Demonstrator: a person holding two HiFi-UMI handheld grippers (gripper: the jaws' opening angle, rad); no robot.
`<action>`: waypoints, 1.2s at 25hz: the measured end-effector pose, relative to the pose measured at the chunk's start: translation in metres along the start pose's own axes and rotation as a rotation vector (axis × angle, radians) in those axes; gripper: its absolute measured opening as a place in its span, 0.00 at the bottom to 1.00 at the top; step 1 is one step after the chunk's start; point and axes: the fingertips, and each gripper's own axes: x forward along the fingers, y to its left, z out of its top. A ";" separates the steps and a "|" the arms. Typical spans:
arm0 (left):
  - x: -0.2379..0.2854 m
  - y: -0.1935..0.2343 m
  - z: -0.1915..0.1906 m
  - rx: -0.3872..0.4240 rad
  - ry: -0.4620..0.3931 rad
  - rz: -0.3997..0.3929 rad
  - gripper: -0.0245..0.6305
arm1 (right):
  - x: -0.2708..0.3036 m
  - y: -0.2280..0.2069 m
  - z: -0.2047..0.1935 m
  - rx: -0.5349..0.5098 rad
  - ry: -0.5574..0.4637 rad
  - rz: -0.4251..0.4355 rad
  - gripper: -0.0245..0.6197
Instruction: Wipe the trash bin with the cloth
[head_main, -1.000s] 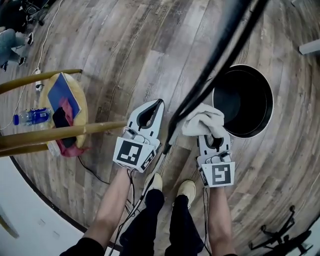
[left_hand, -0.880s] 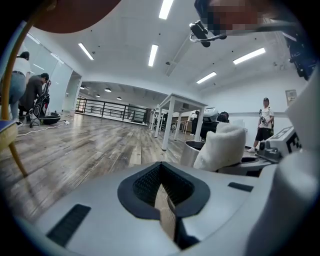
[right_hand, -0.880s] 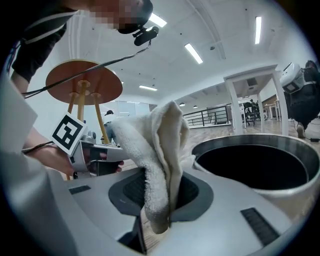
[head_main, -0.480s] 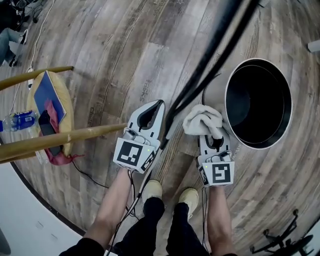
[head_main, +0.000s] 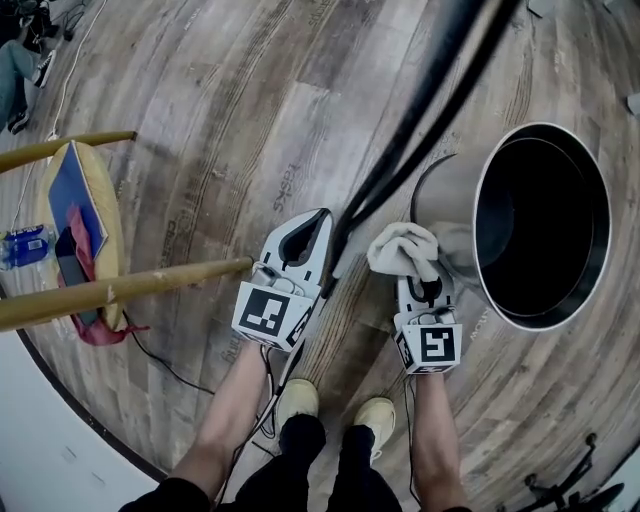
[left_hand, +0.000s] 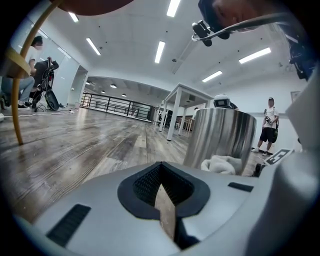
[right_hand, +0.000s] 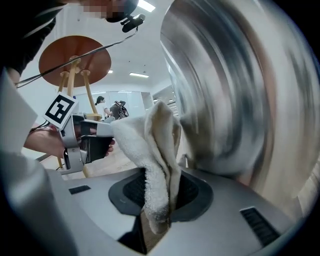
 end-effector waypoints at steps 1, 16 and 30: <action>0.001 0.000 -0.002 -0.002 0.000 0.001 0.03 | 0.000 -0.001 -0.003 0.003 0.000 -0.005 0.19; -0.051 -0.026 0.087 0.030 -0.050 0.009 0.03 | -0.051 0.042 0.094 -0.030 -0.093 0.029 0.19; -0.173 -0.104 0.402 0.086 -0.146 0.015 0.03 | -0.201 0.104 0.414 -0.057 -0.239 -0.020 0.19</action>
